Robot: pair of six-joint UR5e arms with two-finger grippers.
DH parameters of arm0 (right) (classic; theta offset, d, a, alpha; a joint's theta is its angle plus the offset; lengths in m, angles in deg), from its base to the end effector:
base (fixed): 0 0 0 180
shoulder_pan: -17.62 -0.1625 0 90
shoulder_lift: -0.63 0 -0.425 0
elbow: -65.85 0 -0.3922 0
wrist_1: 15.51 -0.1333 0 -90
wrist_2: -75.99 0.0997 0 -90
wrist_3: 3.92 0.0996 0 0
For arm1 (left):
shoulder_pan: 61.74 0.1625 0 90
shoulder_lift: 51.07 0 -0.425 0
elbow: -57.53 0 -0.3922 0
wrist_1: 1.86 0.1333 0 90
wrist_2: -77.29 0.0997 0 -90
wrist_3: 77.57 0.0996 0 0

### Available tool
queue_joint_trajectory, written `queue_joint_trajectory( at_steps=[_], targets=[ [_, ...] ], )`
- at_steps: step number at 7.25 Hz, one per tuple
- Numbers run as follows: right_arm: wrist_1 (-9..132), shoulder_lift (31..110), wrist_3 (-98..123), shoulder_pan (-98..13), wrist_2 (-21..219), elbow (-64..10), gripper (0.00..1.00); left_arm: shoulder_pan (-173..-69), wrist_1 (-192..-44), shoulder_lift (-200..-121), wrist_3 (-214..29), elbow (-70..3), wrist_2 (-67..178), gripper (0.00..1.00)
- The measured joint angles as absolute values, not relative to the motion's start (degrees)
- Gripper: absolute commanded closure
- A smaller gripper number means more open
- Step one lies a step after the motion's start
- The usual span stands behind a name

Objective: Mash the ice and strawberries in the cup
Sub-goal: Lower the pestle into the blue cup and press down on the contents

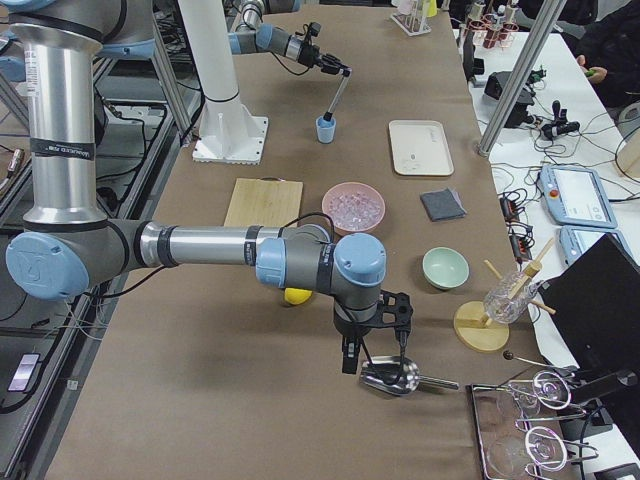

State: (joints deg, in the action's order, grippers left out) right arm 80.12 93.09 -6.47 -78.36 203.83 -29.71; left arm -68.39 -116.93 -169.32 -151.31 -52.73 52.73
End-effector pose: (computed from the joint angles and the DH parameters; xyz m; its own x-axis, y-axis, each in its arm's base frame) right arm 0.1207 -0.4594 0.6489 0.7865 0.0649 0.6142 -0.0692 0.9975 -0.0168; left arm 0.4994 -0.2836 0.1592 0.5257 0.0559 -0.8489 0.7995 0.3085 0.5154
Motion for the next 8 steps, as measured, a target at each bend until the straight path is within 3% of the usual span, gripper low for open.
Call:
queue_joint_trajectory(
  at_steps=[5,8],
  targets=[
    [79.95,93.28,-6.52,-78.36,203.95,-29.2,0.0,-67.81,-119.85,-169.72,-151.58,-47.51,53.47,1.0],
    [79.8,93.35,-6.55,-78.36,203.98,-29.17,0.0,-68.18,-120.72,-171.28,-150.89,-49.34,53.41,1.0]
  ],
)
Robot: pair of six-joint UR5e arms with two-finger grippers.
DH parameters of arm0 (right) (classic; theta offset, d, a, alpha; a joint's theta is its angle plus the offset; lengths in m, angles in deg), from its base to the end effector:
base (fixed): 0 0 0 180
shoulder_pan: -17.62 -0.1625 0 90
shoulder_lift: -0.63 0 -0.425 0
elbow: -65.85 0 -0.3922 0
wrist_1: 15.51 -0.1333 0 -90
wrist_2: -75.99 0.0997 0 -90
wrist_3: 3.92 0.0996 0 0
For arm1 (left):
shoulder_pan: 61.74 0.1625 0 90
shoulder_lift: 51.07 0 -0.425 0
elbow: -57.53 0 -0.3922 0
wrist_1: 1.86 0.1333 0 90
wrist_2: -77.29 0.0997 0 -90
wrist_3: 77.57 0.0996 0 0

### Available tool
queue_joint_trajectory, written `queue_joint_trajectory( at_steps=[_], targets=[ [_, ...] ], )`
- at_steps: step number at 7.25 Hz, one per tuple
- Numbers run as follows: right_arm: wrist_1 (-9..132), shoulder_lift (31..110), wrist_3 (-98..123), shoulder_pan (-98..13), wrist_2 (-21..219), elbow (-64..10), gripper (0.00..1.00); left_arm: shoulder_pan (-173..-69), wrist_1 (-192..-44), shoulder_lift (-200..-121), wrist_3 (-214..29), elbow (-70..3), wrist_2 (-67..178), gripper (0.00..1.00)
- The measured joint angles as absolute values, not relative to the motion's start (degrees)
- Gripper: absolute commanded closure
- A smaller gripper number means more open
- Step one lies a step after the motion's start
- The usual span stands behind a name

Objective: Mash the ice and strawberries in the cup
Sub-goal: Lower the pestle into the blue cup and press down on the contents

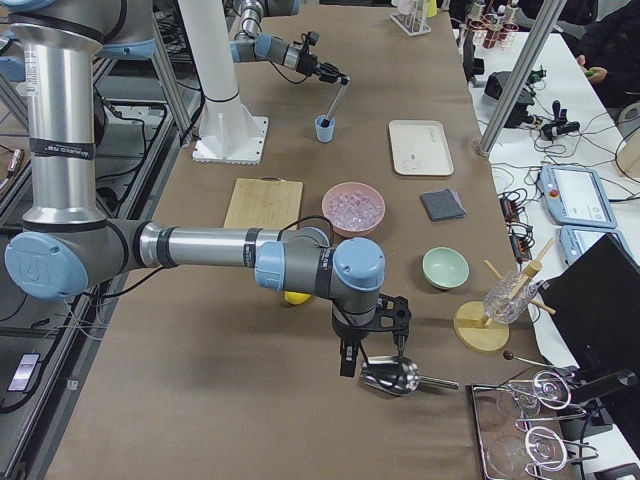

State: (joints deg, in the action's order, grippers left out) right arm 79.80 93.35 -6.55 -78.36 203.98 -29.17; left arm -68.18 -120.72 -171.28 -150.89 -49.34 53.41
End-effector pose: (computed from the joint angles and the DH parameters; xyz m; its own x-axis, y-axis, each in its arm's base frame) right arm 0.1203 -0.4571 0.6549 0.7844 0.0686 0.6164 -0.0681 0.9974 -0.0242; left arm 0.5157 -0.2840 0.1557 0.4973 0.0608 -0.8655 0.8185 0.2979 0.4912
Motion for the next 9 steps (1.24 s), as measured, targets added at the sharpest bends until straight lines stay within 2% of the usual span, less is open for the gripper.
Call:
queue_joint_trajectory(
  at_steps=[3,9],
  targets=[
    [79.76,93.52,-6.56,-78.36,204.18,-29.4,0.0,-69.27,-120.61,-171.21,-149.37,-51.51,53.38,1.0],
    [79.67,93.71,-6.55,-78.36,204.23,-29.61,0.0,-69.15,-121.04,-169.92,-151.08,-47.22,53.38,1.0]
  ],
)
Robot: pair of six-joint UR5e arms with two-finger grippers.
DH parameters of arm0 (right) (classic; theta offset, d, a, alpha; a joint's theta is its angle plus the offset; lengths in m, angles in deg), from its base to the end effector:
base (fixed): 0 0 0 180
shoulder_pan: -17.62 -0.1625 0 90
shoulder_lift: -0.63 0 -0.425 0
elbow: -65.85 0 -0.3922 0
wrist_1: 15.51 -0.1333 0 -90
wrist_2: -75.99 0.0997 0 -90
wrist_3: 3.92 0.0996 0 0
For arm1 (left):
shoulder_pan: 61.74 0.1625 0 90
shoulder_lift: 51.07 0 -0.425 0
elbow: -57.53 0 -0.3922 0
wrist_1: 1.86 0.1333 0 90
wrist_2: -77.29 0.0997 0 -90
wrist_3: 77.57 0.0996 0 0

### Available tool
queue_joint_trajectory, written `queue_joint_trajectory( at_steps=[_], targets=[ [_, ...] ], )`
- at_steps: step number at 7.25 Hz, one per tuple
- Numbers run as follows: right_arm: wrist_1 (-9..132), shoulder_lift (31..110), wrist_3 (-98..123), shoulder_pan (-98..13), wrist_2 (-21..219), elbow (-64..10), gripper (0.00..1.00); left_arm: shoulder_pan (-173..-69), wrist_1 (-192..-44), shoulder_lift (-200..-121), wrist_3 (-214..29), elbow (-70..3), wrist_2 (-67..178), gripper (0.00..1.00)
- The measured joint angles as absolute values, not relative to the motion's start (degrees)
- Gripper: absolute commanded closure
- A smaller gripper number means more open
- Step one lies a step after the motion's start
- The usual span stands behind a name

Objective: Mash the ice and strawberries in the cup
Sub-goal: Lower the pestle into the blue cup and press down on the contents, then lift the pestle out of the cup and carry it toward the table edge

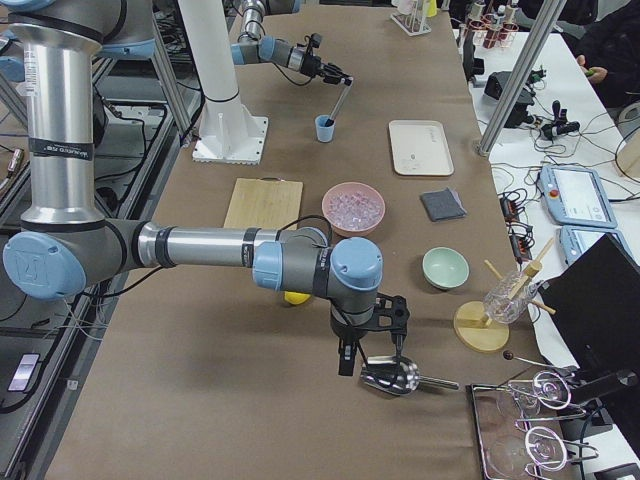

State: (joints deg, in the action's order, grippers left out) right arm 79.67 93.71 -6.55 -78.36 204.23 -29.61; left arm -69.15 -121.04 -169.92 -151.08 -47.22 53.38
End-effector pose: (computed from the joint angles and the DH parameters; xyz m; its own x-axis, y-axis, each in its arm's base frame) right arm 0.1197 -0.4548 0.6536 0.7820 0.0662 0.6198 -0.0682 0.9975 -0.0204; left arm 0.5236 -0.2943 0.1810 0.5421 0.0455 -0.8391 0.7971 0.2882 0.5306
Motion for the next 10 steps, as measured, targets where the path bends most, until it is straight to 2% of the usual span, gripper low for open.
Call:
queue_joint_trajectory(
  at_steps=[5,7,10],
  targets=[
    [79.61,93.73,-6.55,-78.36,204.24,-29.57,0.0,-72.1,-121.0,-170.19,-150.46,-53.37,46.67,1.0],
    [79.59,93.78,-6.53,-78.36,204.32,-29.84,0.0,-79.66,-120.86,-169.07,-150.88,-55.12,31.94,1.0],
    [79.65,93.85,-6.55,-78.36,204.4,-29.94,0.0,-99.3,-120.86,-161.82,-152.94,-53.9,-6.8,1.0]
  ],
)
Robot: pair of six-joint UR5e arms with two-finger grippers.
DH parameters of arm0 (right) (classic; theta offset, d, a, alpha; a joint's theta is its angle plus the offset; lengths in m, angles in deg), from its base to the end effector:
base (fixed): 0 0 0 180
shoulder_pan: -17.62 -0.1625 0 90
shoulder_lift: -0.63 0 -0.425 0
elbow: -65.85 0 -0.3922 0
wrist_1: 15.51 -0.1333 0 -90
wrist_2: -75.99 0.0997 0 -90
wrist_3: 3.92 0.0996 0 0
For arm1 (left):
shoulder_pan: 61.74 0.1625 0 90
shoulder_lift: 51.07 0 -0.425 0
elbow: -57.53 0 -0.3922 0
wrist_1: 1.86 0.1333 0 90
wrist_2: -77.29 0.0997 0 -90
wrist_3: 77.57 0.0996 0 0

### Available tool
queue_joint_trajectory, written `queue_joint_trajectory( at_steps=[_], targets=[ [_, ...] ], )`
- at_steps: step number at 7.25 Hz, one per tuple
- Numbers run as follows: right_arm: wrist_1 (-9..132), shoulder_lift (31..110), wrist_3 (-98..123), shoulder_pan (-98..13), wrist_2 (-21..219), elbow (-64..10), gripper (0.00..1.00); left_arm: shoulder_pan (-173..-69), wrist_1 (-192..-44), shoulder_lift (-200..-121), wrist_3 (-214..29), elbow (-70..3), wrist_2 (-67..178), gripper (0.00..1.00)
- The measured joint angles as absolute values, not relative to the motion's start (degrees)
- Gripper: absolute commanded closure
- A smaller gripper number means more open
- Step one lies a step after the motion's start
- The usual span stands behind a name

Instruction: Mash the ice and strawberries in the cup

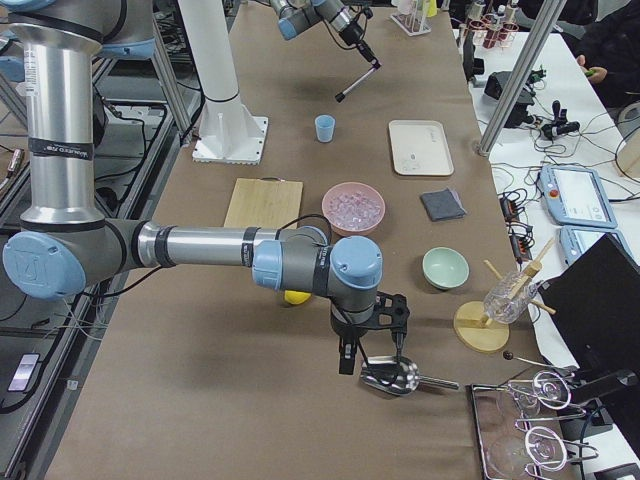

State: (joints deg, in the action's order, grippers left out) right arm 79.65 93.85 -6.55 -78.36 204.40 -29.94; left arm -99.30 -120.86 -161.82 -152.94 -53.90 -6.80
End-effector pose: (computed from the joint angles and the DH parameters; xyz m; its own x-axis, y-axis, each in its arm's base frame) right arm 0.1194 -0.4540 0.6517 0.7804 0.0639 0.6221 -0.0683 0.9975 -0.0167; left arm 0.3621 -0.4595 0.2342 0.4201 -0.0061 -0.9075 0.5969 0.7551 0.2712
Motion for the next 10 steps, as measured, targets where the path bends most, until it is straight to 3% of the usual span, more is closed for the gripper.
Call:
queue_joint_trajectory(
  at_steps=[2,5,8,10],
  targets=[
    [79.59,93.83,-6.54,-78.36,204.4,-29.94,0.0,-110.47,-120.93,-160.08,-148.66,-47.91,-25.79,1.0],
    [79.74,93.84,-6.53,-78.36,205.0,-29.92,0.0,-124.29,-120.45,-159.65,-133.81,-32.05,-45.99,1.0],
    [79.7,93.79,-6.55,-78.36,205.35,-29.88,0.0,-128.77,-120.12,-159.39,-120.97,-17.3,-50.33,1.0],
    [79.66,93.58,-6.56,-78.36,205.35,-29.94,0.0,-130.91,-119.78,-158.58,-112.13,-11.26,-51.06,1.0]
  ],
)
